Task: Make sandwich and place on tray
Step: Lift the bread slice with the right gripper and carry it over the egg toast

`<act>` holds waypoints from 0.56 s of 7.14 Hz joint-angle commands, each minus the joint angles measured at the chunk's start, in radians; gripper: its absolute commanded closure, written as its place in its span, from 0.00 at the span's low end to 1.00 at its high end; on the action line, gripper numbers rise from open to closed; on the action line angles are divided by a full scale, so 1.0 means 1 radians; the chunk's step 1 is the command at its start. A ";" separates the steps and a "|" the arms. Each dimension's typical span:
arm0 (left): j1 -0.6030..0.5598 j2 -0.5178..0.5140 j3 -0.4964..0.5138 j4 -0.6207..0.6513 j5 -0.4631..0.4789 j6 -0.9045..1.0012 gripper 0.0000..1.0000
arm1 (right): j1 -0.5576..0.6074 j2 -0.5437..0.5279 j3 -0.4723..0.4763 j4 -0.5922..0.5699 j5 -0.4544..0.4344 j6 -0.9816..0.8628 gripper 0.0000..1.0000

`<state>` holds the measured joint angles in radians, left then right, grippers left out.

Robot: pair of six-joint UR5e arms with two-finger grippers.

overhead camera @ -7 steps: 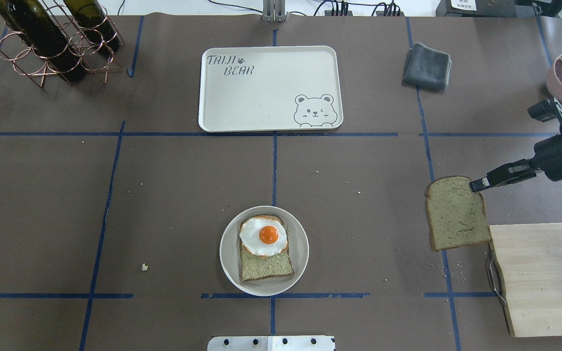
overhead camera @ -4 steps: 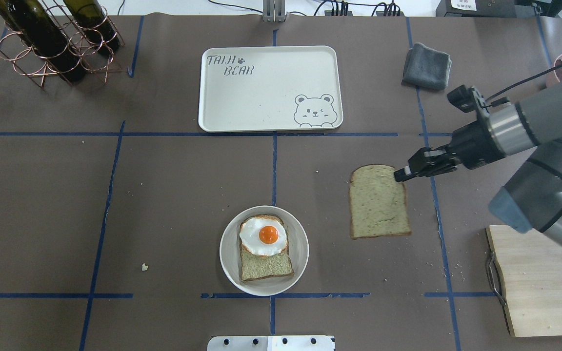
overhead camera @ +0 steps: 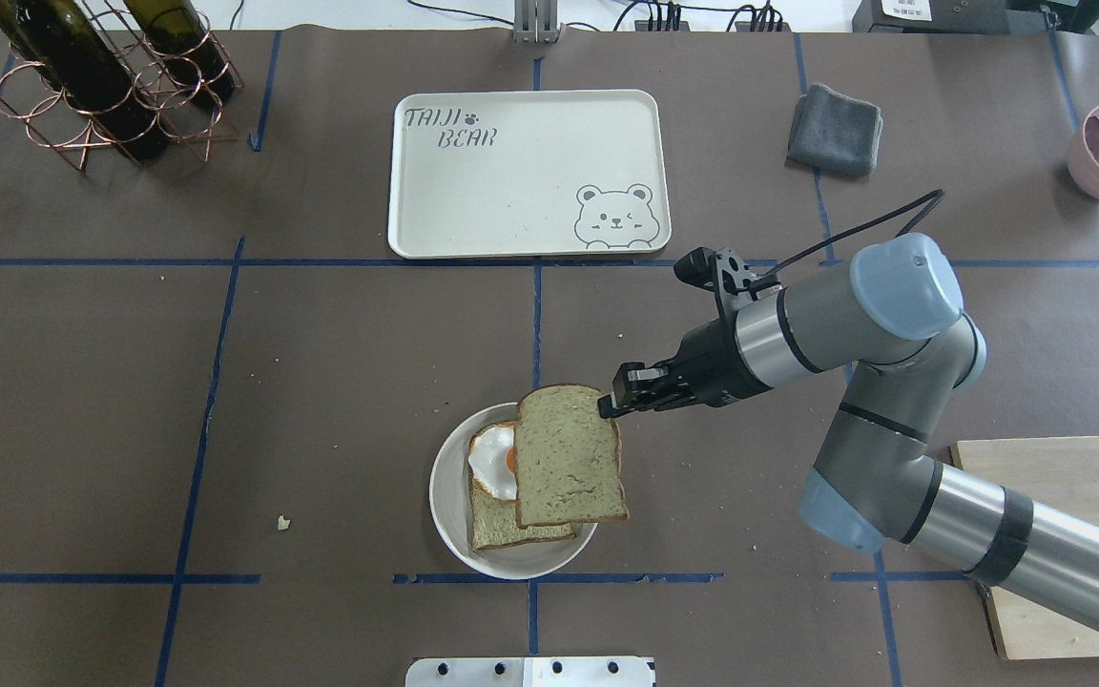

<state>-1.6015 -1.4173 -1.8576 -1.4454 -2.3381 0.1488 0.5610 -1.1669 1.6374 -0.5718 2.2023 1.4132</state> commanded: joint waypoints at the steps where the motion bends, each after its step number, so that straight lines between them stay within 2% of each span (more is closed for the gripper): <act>1: 0.000 0.000 0.000 -0.001 -0.001 0.000 0.00 | -0.055 0.068 -0.045 -0.040 -0.082 0.000 1.00; 4: 0.000 0.000 0.000 -0.003 -0.001 0.000 0.00 | -0.082 0.092 -0.091 -0.040 -0.130 -0.002 1.00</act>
<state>-1.6015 -1.4174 -1.8576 -1.4469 -2.3393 0.1488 0.4958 -1.0793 1.5596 -0.6113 2.0948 1.4115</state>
